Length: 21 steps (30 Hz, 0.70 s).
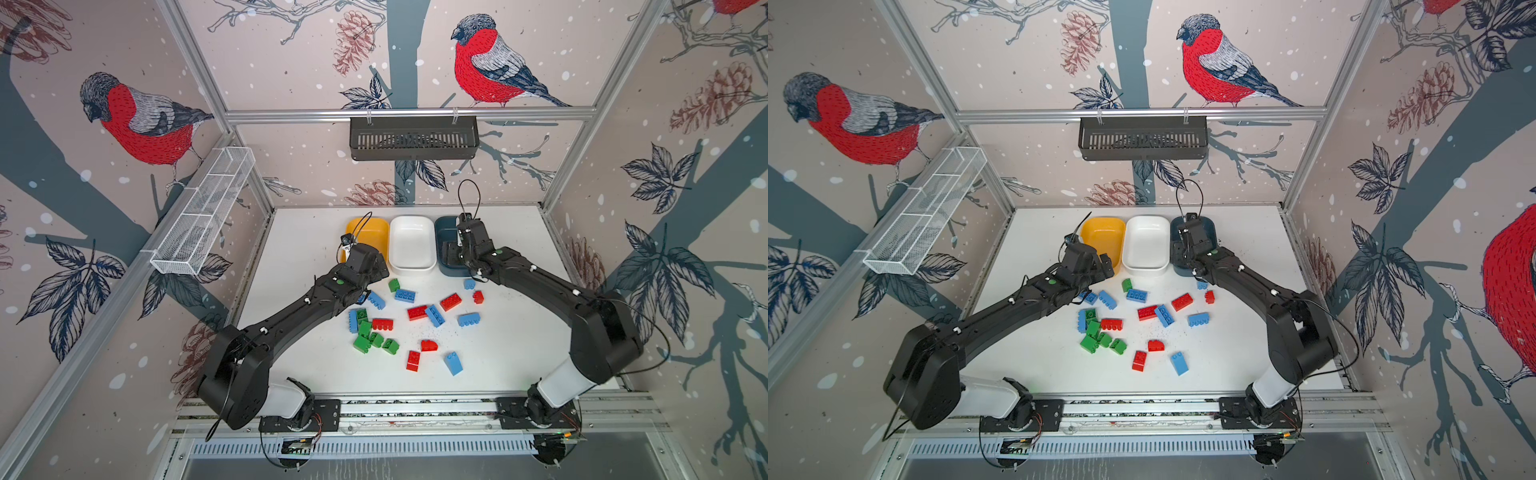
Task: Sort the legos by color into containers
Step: 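Lower the right gripper onto a light blue brick among the pile and grasp it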
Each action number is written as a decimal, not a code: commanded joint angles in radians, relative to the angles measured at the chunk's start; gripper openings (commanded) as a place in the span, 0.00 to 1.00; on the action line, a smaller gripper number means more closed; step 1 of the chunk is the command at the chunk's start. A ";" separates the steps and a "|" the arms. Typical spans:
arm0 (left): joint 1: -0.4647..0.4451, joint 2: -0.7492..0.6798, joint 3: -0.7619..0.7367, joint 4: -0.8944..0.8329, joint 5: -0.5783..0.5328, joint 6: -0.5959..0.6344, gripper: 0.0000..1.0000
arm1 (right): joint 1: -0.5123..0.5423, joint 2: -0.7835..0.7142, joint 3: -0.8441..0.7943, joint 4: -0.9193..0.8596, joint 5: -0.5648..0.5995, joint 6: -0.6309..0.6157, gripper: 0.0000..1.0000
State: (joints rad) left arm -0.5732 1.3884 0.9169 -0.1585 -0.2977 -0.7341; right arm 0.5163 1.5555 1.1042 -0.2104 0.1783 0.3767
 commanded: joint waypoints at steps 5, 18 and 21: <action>-0.002 0.001 -0.003 0.092 0.029 -0.007 0.97 | 0.081 -0.161 -0.204 -0.034 -0.142 -0.034 0.82; -0.001 0.025 -0.009 0.056 0.025 -0.043 0.97 | 0.268 -0.023 -0.246 -0.055 -0.200 -0.033 0.81; 0.000 0.020 -0.013 0.044 0.006 -0.051 0.97 | 0.272 0.016 -0.236 -0.064 -0.181 -0.029 0.75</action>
State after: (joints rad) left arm -0.5732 1.4151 0.9077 -0.1036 -0.2653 -0.7746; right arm 0.7872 1.5517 0.8574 -0.2611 -0.0193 0.3557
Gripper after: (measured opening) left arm 0.973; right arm 0.754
